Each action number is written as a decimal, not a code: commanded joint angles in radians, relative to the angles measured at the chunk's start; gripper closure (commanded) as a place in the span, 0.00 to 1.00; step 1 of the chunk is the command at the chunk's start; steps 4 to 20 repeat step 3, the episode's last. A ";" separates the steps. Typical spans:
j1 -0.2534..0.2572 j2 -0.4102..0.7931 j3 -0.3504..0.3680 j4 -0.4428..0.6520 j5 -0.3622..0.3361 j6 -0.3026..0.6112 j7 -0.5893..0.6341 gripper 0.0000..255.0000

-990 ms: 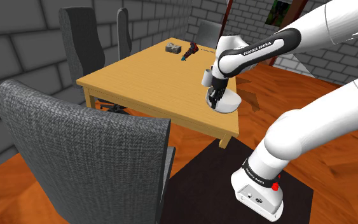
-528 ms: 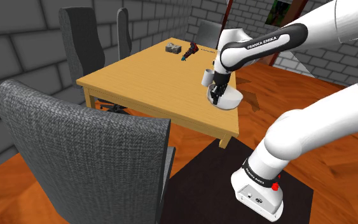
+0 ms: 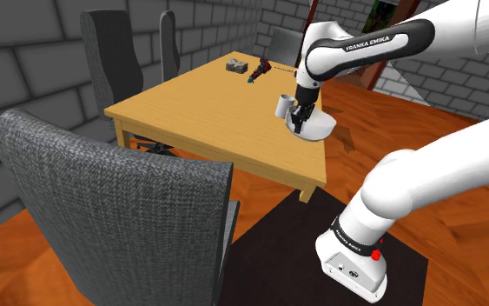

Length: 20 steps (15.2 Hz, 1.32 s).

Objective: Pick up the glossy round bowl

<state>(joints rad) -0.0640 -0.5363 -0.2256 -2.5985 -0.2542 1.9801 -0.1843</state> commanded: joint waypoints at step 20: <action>0.002 -0.015 0.006 0.020 0.004 -0.035 -0.002 1.00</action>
